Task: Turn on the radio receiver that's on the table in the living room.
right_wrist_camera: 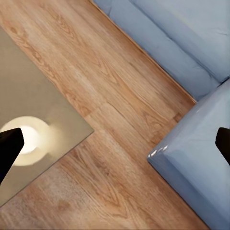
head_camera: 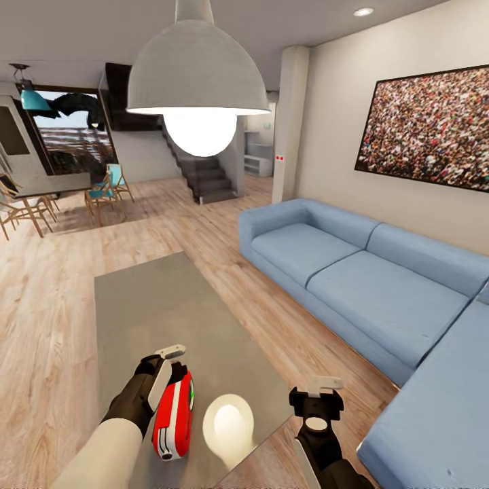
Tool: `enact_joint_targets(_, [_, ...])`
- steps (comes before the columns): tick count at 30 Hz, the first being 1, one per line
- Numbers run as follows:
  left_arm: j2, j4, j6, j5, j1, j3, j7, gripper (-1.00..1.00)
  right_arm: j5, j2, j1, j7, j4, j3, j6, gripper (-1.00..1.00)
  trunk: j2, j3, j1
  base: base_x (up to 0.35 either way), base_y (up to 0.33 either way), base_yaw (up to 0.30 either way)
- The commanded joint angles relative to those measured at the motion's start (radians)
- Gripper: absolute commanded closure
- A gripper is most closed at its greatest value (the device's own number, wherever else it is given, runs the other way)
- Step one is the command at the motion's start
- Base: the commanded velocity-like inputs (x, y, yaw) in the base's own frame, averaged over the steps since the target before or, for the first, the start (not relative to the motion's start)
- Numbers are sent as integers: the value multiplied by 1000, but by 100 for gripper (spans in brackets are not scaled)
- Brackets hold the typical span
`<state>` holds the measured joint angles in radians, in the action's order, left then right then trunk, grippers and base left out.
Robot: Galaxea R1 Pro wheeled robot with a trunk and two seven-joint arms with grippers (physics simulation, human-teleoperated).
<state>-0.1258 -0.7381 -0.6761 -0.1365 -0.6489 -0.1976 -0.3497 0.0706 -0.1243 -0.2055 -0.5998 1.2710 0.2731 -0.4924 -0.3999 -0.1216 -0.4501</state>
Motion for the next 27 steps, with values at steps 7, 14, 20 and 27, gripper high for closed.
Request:
enact_joint_targets(7, [0, -1, 1, 1, 0, 0, 0, -100, -2, 0, 0, -1, 0, 1, -12, -100, 0, -11, 0, 0, 0, 0])
enact_joint_targets(14, [4, 4, 2, 2, 10, -2, 0, -100, -2, 0, 0, -4, 1, 42, -16, -100, 0, -12, 0, 0, 0, 0])
enact_joint_targets(20, [10, 25, 4, 4, 15, -2, 1, -100, -2, 0, 0, -8, -2, 44, -19, -100, 0, -12, 0, 0, 0, 0])
enact_joint_targets(27, [15, 82, 13, 6, 34, -3, 62, -100, -1, 0, 0, -7, -42, 45, -104, -100, 0, -12, 0, 0, 0, 0])
